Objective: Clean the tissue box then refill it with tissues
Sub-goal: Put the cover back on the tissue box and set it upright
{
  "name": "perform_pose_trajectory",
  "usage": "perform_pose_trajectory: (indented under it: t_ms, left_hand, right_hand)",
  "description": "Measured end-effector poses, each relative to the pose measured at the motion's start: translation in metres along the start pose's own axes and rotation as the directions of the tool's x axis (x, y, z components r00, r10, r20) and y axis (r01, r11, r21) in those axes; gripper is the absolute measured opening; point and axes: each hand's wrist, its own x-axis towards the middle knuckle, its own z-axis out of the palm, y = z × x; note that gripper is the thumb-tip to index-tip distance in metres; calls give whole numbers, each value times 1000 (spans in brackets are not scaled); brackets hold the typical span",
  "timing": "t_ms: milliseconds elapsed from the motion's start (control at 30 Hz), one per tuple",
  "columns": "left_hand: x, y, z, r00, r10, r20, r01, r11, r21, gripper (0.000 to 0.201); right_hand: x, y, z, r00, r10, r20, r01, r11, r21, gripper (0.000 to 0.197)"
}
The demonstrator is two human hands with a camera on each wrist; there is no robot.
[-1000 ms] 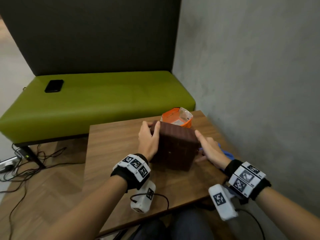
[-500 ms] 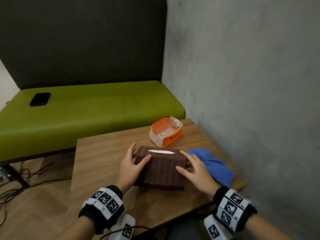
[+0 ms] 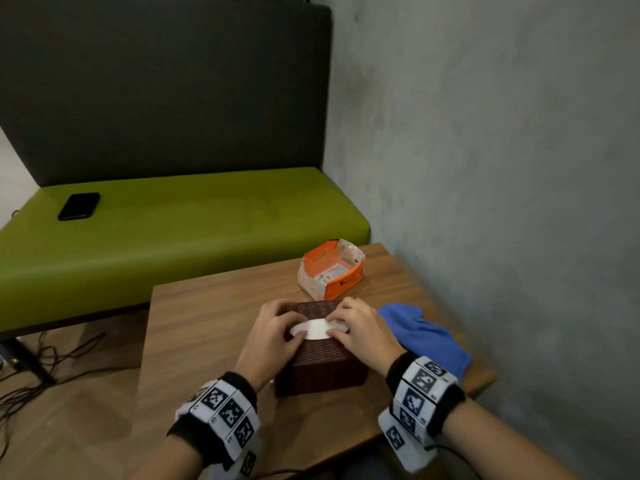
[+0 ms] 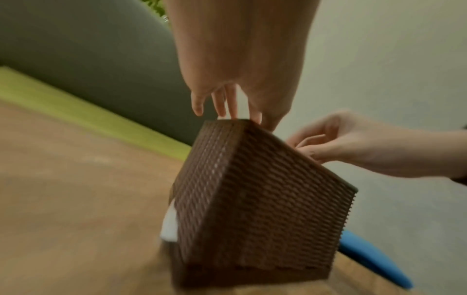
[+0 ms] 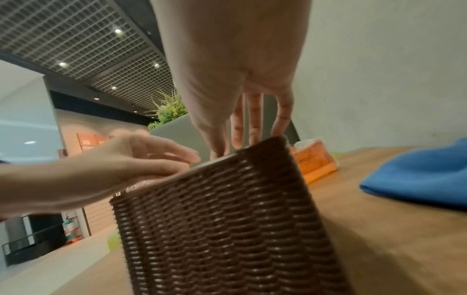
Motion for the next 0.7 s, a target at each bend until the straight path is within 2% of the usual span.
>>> perform_pose_trajectory:
  t_ms: [100, 233, 333, 533, 700]
  left_hand:
    - [10, 6, -6, 990, -13, 142, -8, 989, 146, 28]
    - [21, 14, -6, 982, -105, 155, 73, 977, 201, 21]
    - [26, 20, -3, 975, -140, 170, 96, 964, 247, 19]
    - [27, 14, -6, 975, -112, 192, 80, 982, 168, 21]
    - [22, 12, -4, 990, -40, 135, 24, 992, 122, 16]
  right_hand:
    - [9, -7, -2, 997, 12, 79, -4, 995, -97, 26]
    - [15, -11, -2, 995, 13, 95, 1, 990, -143, 14]
    - [13, -12, 1, 993, -10, 120, 31, 984, -174, 15]
    - [10, -7, -1, 999, -38, -4, 38, 999, -37, 10]
    - [8, -5, -2, 999, -49, -20, 50, 999, 15, 9]
